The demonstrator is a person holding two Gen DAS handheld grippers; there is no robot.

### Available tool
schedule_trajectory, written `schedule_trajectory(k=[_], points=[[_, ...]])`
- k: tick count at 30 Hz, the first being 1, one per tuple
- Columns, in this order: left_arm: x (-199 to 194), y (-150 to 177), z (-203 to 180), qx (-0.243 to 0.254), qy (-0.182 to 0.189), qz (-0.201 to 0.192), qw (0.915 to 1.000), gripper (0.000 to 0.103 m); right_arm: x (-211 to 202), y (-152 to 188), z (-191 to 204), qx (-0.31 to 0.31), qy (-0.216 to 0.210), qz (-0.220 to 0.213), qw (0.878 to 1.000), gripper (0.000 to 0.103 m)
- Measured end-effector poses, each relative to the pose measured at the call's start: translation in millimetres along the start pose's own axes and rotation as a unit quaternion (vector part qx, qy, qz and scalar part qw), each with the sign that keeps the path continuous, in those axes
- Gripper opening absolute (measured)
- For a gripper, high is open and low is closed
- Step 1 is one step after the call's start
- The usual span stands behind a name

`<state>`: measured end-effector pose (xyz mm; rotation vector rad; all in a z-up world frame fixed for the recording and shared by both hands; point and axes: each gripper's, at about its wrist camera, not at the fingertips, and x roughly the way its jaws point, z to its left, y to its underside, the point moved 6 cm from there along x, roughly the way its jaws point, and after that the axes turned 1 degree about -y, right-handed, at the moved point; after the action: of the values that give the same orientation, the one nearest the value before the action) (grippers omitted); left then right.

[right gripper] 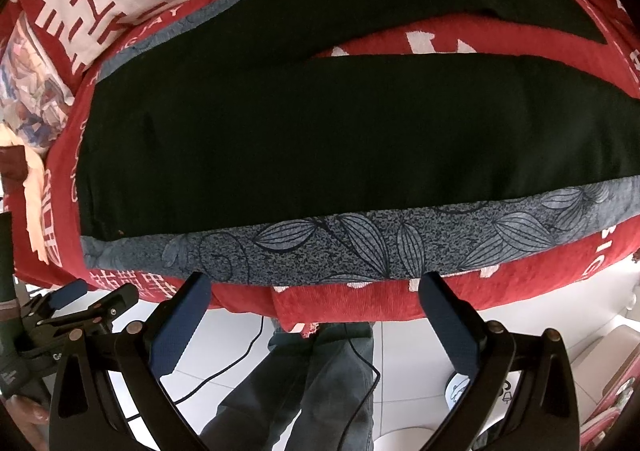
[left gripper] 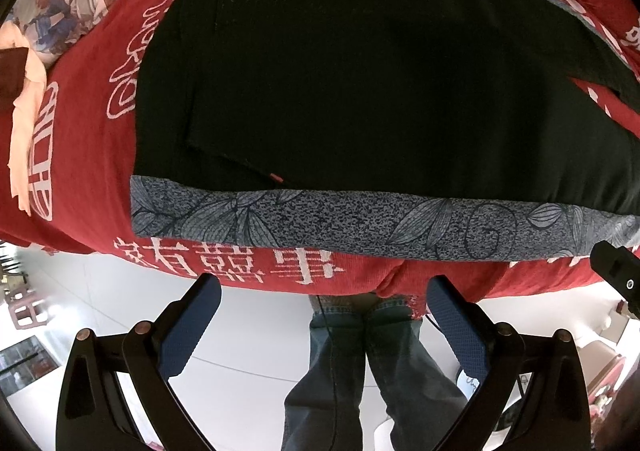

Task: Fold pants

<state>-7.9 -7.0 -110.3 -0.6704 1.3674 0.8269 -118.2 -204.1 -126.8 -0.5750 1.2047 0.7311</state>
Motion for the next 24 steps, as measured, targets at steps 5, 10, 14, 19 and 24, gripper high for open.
schedule_trajectory(k=[5,10,14,19,24], points=[[1.7,-1.0,0.7,-0.006,0.018,-0.004,0.9998,0.103,3.5,-0.8,-2.2,0.007,-0.016,0.003,1.0,0.103],[9.8,-0.3,11.5,-0.04,0.112,-0.031,0.9924,0.103,9.4,1.9,14.0,0.042,-0.216,0.007,0.975,0.103],[33.0,7.3,20.3,-0.052,0.208,-0.024,0.9764,0.103,41.6,16.6,26.4,0.078,-0.329,0.058,0.939,0.095],[67.1,10.1,36.9,-0.112,0.294,-0.006,0.9491,0.103,86.9,34.6,35.1,0.128,-0.404,0.103,0.9,0.076],[73.0,-0.4,43.7,-0.172,0.362,-0.02,0.9158,0.103,102.4,29.1,28.8,0.174,-0.435,0.071,0.881,0.076]])
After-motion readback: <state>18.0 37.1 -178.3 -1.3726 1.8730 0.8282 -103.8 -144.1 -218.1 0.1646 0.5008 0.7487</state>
